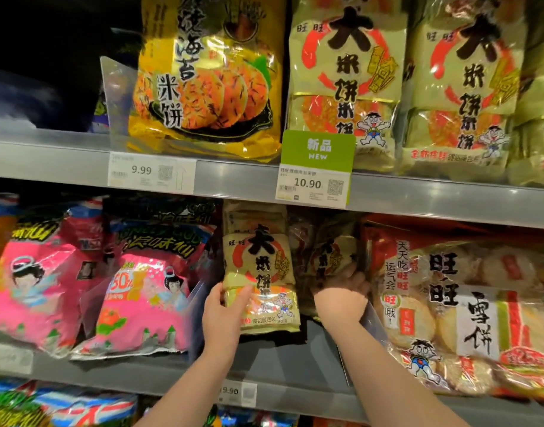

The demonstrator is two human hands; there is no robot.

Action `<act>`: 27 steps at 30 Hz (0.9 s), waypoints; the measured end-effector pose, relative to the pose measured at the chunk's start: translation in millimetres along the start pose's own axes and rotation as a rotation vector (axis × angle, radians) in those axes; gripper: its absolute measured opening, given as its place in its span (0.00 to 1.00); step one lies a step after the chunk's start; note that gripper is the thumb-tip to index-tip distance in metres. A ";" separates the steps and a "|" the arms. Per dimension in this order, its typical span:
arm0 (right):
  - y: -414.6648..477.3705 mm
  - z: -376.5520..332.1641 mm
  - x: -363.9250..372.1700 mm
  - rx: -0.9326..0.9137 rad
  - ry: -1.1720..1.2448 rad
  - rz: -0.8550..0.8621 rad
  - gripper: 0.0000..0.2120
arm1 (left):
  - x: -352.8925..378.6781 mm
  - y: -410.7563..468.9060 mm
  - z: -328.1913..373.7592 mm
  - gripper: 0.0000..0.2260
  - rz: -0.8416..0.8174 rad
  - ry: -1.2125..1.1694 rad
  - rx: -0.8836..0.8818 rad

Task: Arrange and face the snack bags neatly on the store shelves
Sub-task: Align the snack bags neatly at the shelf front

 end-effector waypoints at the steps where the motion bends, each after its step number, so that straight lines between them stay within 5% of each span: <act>1: -1.2 1.8 6.0 -0.034 0.013 -0.004 0.41 | -2.5 -0.3 1.4 0.06 -0.001 -0.009 0.001; 4: -9.9 -8.1 0.4 -0.139 0.062 0.030 0.41 | -9.1 -1.7 3.2 0.07 0.012 -0.013 0.013; 8: -8.8 -12.8 6.6 0.097 0.184 -0.248 0.45 | -15.1 -9.9 8.4 0.09 0.043 0.022 -0.007; 10: -14.6 -9.5 7.2 0.088 0.371 -0.257 0.36 | -18.4 -9.5 11.3 0.15 0.065 0.072 -0.006; 13: -28.4 -2.6 -10.9 0.115 0.469 -0.217 0.08 | -23.3 -7.8 15.3 0.21 0.079 0.115 0.004; 22: -78.8 7.8 -33.8 -0.055 0.501 -0.165 0.37 | -27.4 -22.2 19.8 0.16 0.119 0.087 0.051; 27: -95.8 15.7 -44.9 -0.136 0.574 -0.177 0.42 | -27.3 -35.1 27.4 0.17 0.116 0.105 0.073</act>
Point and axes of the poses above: each hand's wrist, its own y-axis towards the middle knuckle, its own x-axis out of the palm, z = x × y, the point moved 2 cm from there along y, towards the middle knuckle, and after that the axes turned 6 degrees about -z, right-handed, at the moved point
